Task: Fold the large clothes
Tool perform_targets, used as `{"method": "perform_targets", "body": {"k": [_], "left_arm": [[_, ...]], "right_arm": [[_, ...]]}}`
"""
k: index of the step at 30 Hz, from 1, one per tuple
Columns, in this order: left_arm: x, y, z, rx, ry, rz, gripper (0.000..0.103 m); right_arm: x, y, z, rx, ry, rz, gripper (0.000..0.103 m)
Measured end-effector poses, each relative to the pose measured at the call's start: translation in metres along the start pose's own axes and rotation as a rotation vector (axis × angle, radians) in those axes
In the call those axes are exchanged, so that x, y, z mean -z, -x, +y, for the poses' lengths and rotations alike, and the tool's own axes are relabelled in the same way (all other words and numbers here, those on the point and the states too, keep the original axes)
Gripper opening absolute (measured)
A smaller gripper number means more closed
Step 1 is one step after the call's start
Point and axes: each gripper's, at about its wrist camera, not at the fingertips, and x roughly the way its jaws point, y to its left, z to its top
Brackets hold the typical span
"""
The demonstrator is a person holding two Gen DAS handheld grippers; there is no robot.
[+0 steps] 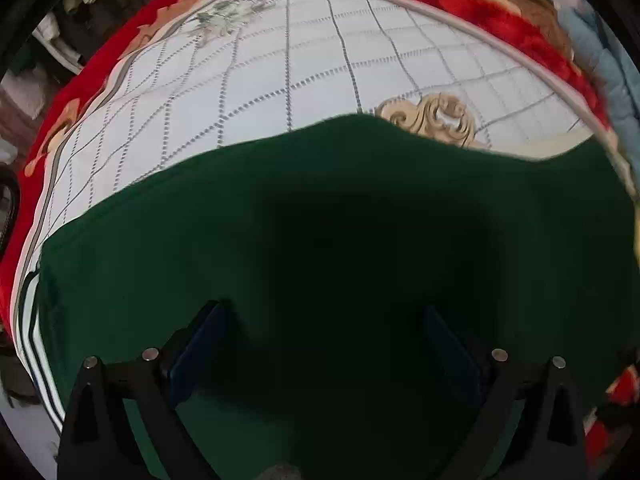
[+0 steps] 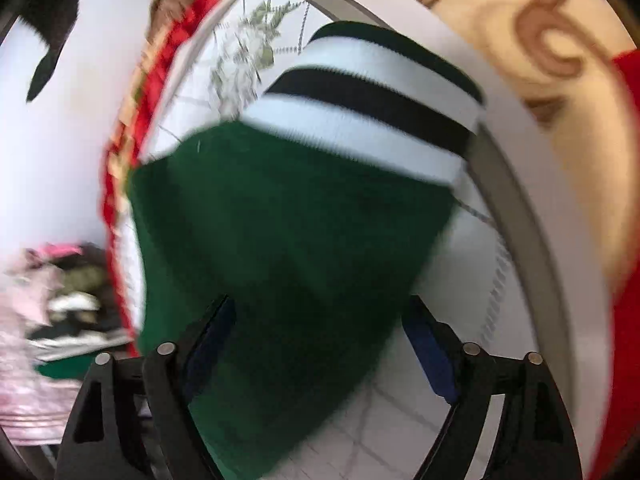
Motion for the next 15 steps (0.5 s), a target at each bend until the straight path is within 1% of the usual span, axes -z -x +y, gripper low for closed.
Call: {"method": "perform_targets", "body": {"k": [2, 4, 7, 8, 9, 10, 12, 13, 15], "left_arm": [[-0.003, -0.002, 0.005, 0.021, 0.01, -0.016, 0.102], [-0.006, -0.003, 0.01, 0.037, 0.006, -0.025, 0.103], [-0.01, -0.005, 0.012, 0.037, -0.004, -0.035, 0.103], [-0.01, -0.007, 0.01, 0.031, -0.008, -0.039, 0.103], [-0.011, -0.007, 0.009, 0.019, -0.014, -0.044, 0.103], [-0.013, -0.007, 0.008, 0.01, -0.02, -0.044, 0.103], [-0.016, -0.005, 0.004, -0.002, -0.034, -0.043, 0.103], [-0.015, -0.005, 0.001, 0.0, -0.042, -0.038, 0.103], [-0.015, -0.005, -0.007, 0.038, -0.053, -0.013, 0.103]], "right_arm": [[-0.009, -0.013, -0.003, -0.104, -0.012, -0.036, 0.084], [-0.017, -0.027, -0.004, -0.208, -0.025, -0.052, 0.085], [-0.025, -0.045, 0.002, -0.297, -0.017, -0.071, 0.084], [-0.026, -0.049, 0.007, -0.32, -0.008, -0.069, 0.059], [-0.027, -0.055, 0.011, -0.343, -0.019, -0.044, 0.023], [-0.026, -0.055, 0.012, -0.378, -0.038, -0.041, 0.024], [-0.021, -0.043, 0.016, -0.429, -0.07, -0.066, 0.022], [-0.015, -0.03, 0.019, -0.461, -0.077, -0.079, 0.021], [0.008, 0.009, 0.03, -0.466, -0.034, -0.11, 0.02]]}}
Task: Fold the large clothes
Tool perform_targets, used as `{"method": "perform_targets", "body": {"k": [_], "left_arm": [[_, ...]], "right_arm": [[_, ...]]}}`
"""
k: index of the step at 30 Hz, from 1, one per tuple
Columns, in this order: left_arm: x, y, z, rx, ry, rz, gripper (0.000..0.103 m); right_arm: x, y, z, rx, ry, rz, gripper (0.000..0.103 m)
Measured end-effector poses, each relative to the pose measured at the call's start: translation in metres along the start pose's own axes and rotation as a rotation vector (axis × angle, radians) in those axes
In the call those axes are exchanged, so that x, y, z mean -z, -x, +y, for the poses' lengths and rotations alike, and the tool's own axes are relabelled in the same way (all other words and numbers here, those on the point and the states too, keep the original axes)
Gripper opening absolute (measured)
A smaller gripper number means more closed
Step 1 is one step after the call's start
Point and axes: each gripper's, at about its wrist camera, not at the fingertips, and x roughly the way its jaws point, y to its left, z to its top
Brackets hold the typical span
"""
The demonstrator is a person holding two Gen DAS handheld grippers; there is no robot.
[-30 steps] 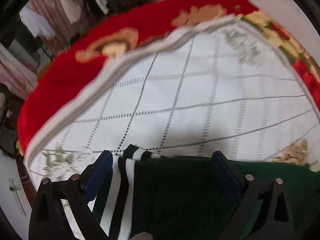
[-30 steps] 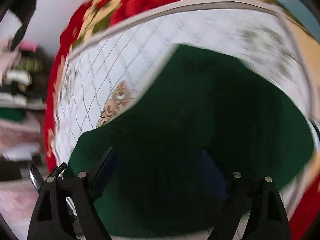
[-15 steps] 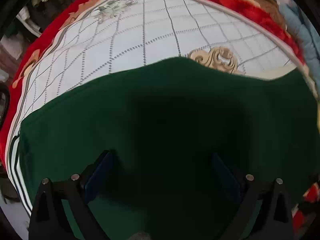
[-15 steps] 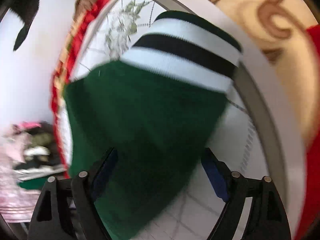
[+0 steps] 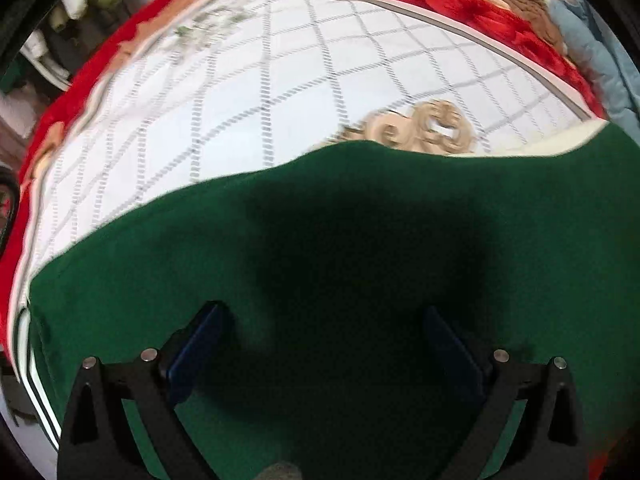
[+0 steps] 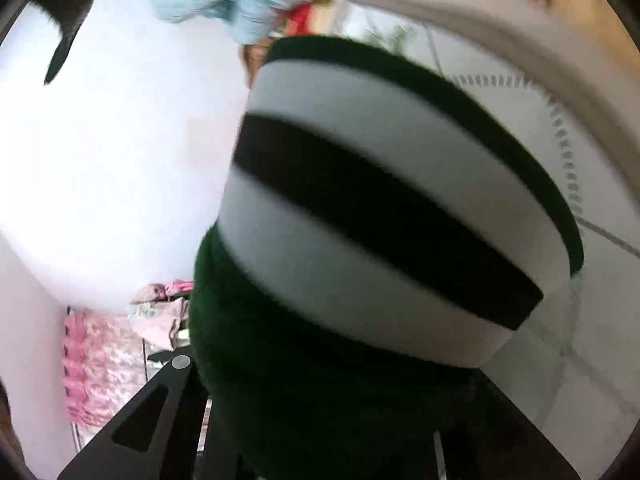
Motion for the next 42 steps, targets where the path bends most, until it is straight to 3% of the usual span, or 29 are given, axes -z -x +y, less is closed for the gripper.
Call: {"method": "perform_targets", "body": {"k": [3, 7, 10, 12, 16, 19, 24, 33, 42], "left_arm": [[0.01, 0.001, -0.016, 0.038, -0.028, 0.039, 0.103], [0.022, 0.003, -0.031, 0.021, -0.051, 0.027, 0.103], [0.023, 0.001, -0.03, 0.023, -0.043, 0.028, 0.103], [0.024, 0.0, -0.032, 0.021, -0.048, 0.027, 0.103], [0.019, -0.001, -0.032, 0.01, -0.066, 0.011, 0.103], [0.02, -0.002, -0.038, 0.003, -0.06, 0.003, 0.103], [0.022, 0.003, -0.049, -0.061, -0.112, -0.038, 0.103], [0.022, 0.004, -0.046, -0.065, -0.12, -0.052, 0.103], [0.021, -0.003, -0.042, -0.036, -0.1, -0.047, 0.103]], "right_arm": [[0.024, 0.039, 0.006, 0.057, 0.009, -0.004, 0.021], [0.033, 0.061, -0.043, 0.176, -0.079, 0.003, 0.025], [0.027, 0.05, -0.069, 0.205, -0.105, 0.017, 0.039], [0.025, 0.032, -0.076, 0.217, -0.088, 0.042, 0.063], [0.026, -0.001, -0.068, 0.177, -0.046, 0.018, 0.077], [0.022, -0.013, -0.061, 0.162, -0.055, -0.018, 0.077], [0.035, -0.007, -0.061, 0.195, -0.083, -0.053, 0.035], [0.047, -0.003, -0.032, 0.198, -0.06, -0.078, 0.025], [0.072, -0.017, 0.056, 0.18, 0.071, -0.054, 0.024]]}}
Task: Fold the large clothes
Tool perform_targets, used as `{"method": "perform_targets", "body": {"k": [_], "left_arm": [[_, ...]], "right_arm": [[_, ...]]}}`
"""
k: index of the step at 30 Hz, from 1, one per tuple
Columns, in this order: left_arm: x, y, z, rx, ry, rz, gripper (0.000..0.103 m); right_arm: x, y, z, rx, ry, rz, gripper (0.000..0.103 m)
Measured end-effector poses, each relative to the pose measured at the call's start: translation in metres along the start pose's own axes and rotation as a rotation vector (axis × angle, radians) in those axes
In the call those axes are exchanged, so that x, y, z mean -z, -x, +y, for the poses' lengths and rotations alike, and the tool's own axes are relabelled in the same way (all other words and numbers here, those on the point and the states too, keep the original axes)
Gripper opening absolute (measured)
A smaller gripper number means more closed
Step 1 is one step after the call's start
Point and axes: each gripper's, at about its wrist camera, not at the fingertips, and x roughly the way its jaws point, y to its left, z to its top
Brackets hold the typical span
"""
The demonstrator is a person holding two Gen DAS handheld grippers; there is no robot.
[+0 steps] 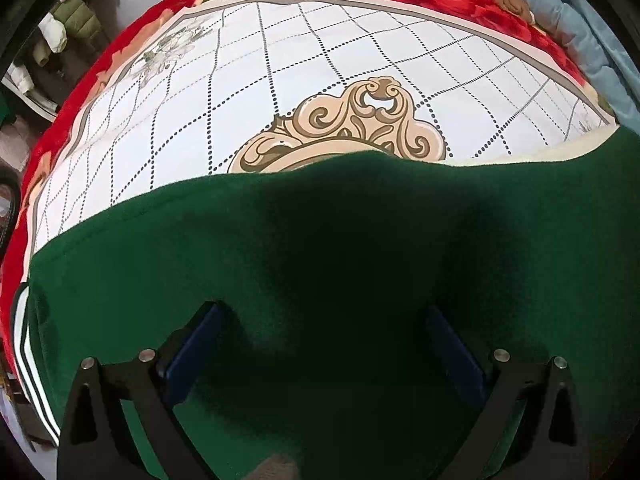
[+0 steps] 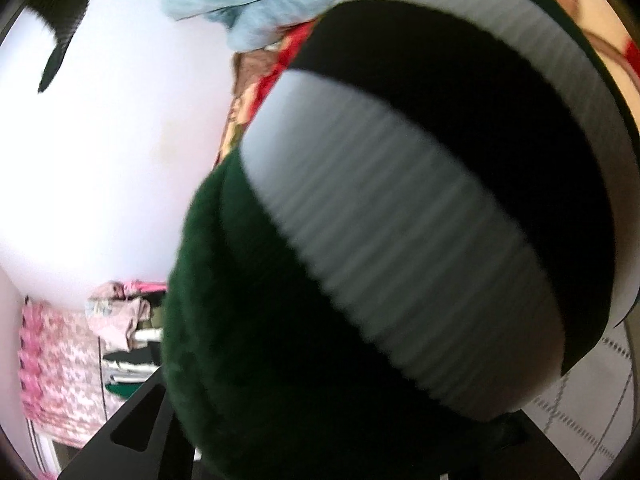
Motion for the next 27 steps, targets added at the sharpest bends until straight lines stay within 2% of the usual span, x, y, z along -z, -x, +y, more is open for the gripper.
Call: {"method": "perform_targets", "body": {"k": [6, 8, 9, 12, 14, 16, 18, 21, 24, 27], "left_arm": [[0.001, -0.007, 0.008, 0.054, 0.01, -0.002, 0.103], [0.001, -0.004, 0.013, 0.075, 0.02, 0.001, 0.103], [0.001, -0.001, 0.019, 0.084, 0.036, 0.014, 0.103], [0.007, 0.024, 0.058, 0.111, 0.15, -0.011, 0.103], [0.019, 0.049, 0.102, 0.104, 0.266, -0.034, 0.103], [0.04, 0.072, 0.149, 0.079, 0.387, -0.051, 0.103], [0.067, 0.093, 0.195, 0.038, 0.497, -0.059, 0.103], [0.12, 0.122, 0.26, -0.062, 0.644, -0.061, 0.103], [0.169, 0.139, 0.303, -0.148, 0.759, -0.049, 0.103], [0.213, 0.151, 0.335, -0.234, 0.851, -0.023, 0.103]], "right_arm": [[0.033, -0.015, 0.089, -0.011, 0.163, 0.05, 0.023], [0.053, -0.022, 0.117, -0.006, 0.222, 0.072, 0.023], [0.074, -0.018, 0.125, -0.003, 0.256, 0.083, 0.023], [0.111, -0.034, 0.166, 0.003, 0.357, 0.116, 0.023], [0.141, -0.048, 0.196, 0.012, 0.446, 0.15, 0.023], [0.173, -0.064, 0.216, 0.014, 0.519, 0.189, 0.023], [0.192, -0.11, 0.249, 0.015, 0.601, 0.233, 0.023], [0.261, -0.156, 0.281, 0.007, 0.743, 0.334, 0.023], [0.326, -0.195, 0.294, 0.03, 0.877, 0.427, 0.023], [0.408, -0.244, 0.287, 0.103, 1.032, 0.548, 0.023]]}}
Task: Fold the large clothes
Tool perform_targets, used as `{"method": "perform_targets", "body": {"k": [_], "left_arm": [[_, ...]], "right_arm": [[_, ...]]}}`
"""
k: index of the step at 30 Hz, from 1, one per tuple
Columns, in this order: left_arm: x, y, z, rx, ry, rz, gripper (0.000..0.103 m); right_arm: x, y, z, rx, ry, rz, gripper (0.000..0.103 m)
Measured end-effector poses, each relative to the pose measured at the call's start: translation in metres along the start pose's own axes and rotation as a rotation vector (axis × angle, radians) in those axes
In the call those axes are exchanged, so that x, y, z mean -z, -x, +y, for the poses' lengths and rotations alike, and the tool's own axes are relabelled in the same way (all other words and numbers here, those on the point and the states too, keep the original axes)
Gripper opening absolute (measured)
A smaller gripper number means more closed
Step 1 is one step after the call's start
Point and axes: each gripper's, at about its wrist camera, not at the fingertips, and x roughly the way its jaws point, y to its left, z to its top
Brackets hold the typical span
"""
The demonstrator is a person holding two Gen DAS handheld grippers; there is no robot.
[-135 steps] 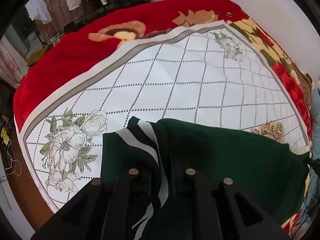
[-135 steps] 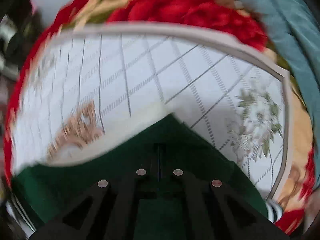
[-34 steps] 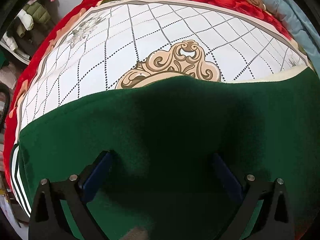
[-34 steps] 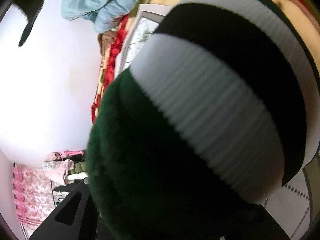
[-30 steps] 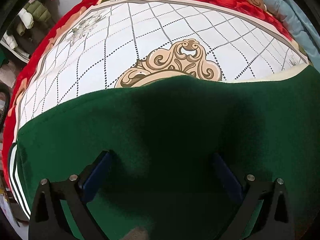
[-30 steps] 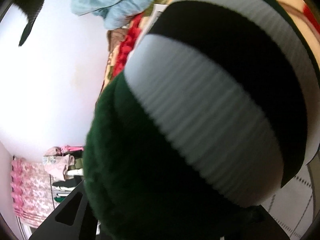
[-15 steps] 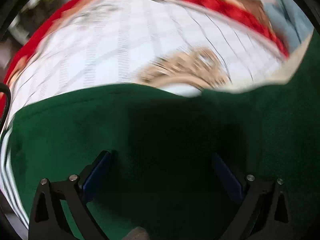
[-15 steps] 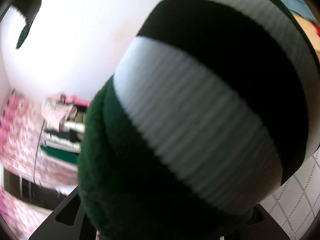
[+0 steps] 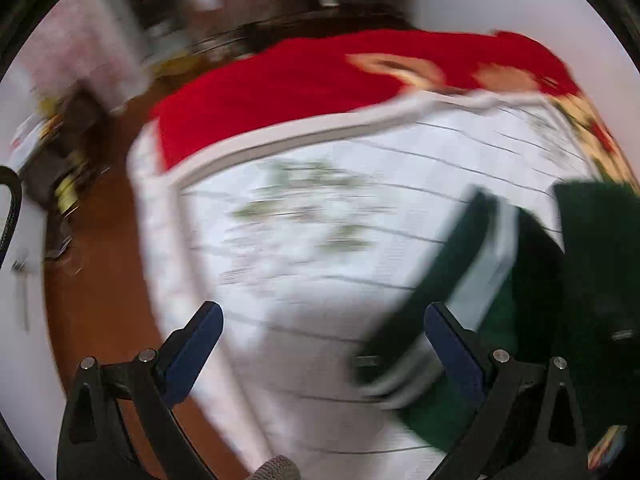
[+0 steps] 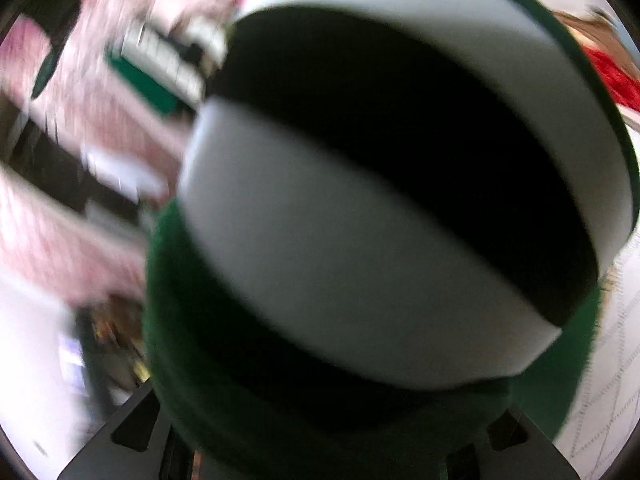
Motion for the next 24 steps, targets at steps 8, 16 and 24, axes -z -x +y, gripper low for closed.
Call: {"method": "perform_targets", "body": {"k": [8, 16, 24], "left_arm": [[0.001, 0.019, 0.091, -0.125, 0.151, -0.017, 0.103], [-0.026, 0.076, 0.044, 0.04, 0.099, -0.135, 0.103], [-0.05, -0.033, -0.109, 0.158, -0.178, 0.011, 0.103]], "right_arm": [[0.043, -0.088, 0.082, -0.073, 0.242, 0.377, 0.079], [0.019, -0.003, -0.003, -0.266, -0.123, 0.359, 0.08], [-0.067, -0.021, -0.162, -0.027, -0.217, 0.314, 0.042]]}}
